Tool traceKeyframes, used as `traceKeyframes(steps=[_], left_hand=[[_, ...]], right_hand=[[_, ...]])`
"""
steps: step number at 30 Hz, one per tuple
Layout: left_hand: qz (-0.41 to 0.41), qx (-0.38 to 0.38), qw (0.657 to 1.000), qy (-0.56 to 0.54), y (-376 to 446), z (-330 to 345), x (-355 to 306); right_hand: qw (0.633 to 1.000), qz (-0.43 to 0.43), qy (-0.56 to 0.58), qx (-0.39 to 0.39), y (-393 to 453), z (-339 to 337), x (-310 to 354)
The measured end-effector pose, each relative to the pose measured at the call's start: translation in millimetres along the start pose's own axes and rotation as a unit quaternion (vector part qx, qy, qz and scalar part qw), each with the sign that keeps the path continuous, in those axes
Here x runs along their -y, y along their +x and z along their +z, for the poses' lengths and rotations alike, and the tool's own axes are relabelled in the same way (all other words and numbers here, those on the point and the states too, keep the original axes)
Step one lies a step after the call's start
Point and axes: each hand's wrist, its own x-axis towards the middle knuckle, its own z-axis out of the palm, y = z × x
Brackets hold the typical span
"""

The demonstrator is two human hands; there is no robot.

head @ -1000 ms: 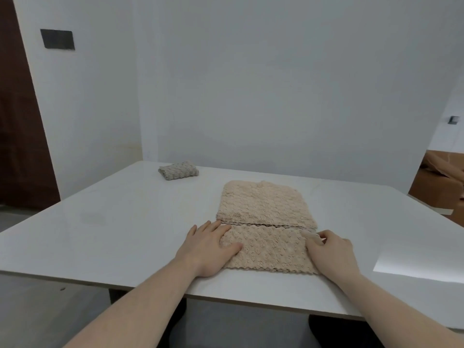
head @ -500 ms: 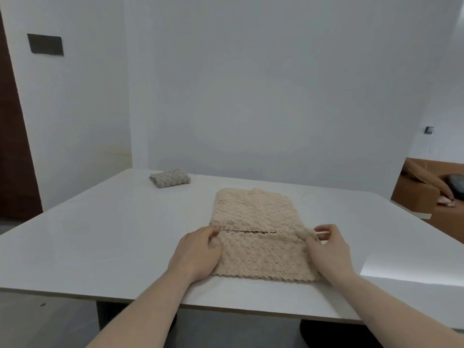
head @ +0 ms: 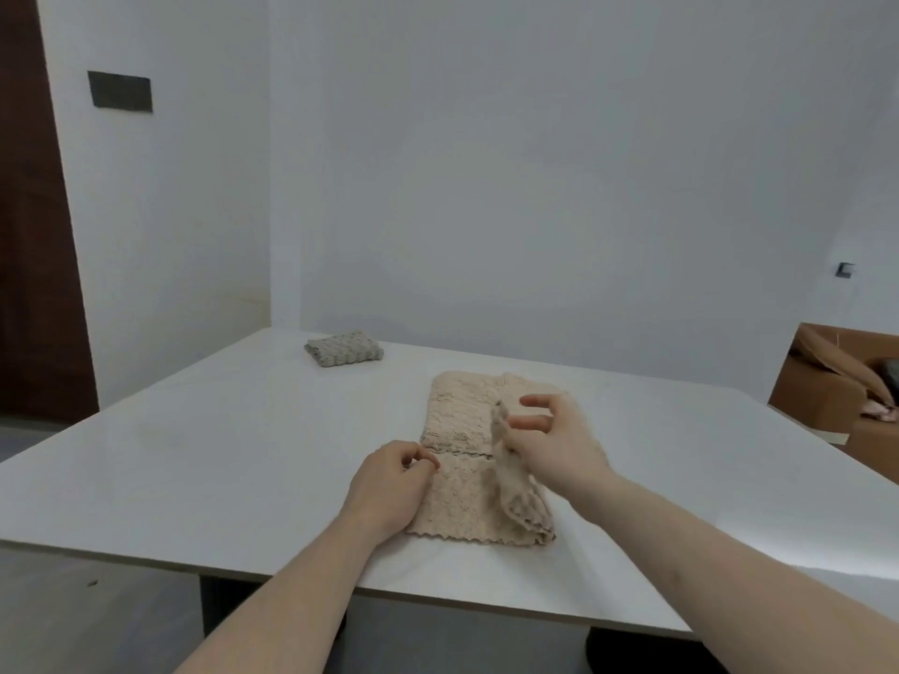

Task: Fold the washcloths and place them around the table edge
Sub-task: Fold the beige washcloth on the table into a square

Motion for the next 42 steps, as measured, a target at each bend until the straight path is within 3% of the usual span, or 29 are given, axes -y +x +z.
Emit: traceKeyframes(steps=[4, 8, 13, 18, 21, 26, 32, 37, 42], left_hand=[[0.011, 0.003, 1.000, -0.004, -0.8, -2.0, -1.9], [0.013, 0.015, 1.000, -0.007, -1.6, -1.4, -3.3], [0.036, 0.015, 0.999, -0.017, 0.3, -0.8, 0.4], [0.021, -0.015, 0.997, -0.078, -1.3, -2.8, 1.3], [0.006, -0.040, 0.997, -0.067, 1.0, -2.8, 2.4], [0.043, -0.064, 0.996, 0.052, 1.6, 4.2, 4.2], [0.083, -0.023, 0.996, -0.026, -3.2, 1.9, 0.9], [0.139, 0.082, 0.976, 0.149, -7.4, 5.9, -2.4], [0.100, 0.148, 0.943, 0.280, -7.2, 11.5, -5.6]], right_hand=[[0.997, -0.029, 0.035, 0.056, -11.5, 23.7, -10.8], [0.981, -0.172, -0.071, -0.054, -16.1, 18.7, -27.0], [0.979, -0.153, -0.093, -0.101, -16.3, 3.8, -70.9], [0.981, -0.137, -0.139, 0.005, -10.1, 2.8, -83.9], [0.974, -0.146, -0.171, 0.022, -5.9, 3.1, -87.1], [0.939, -0.159, -0.293, 0.081, -4.7, 5.1, -89.6], [0.902, -0.139, -0.388, 0.127, -5.0, 9.5, -90.1], [0.892, -0.116, -0.412, 0.145, -2.6, 11.6, -91.8], [0.890, -0.108, -0.417, 0.151, -1.4, 11.6, -92.8]])
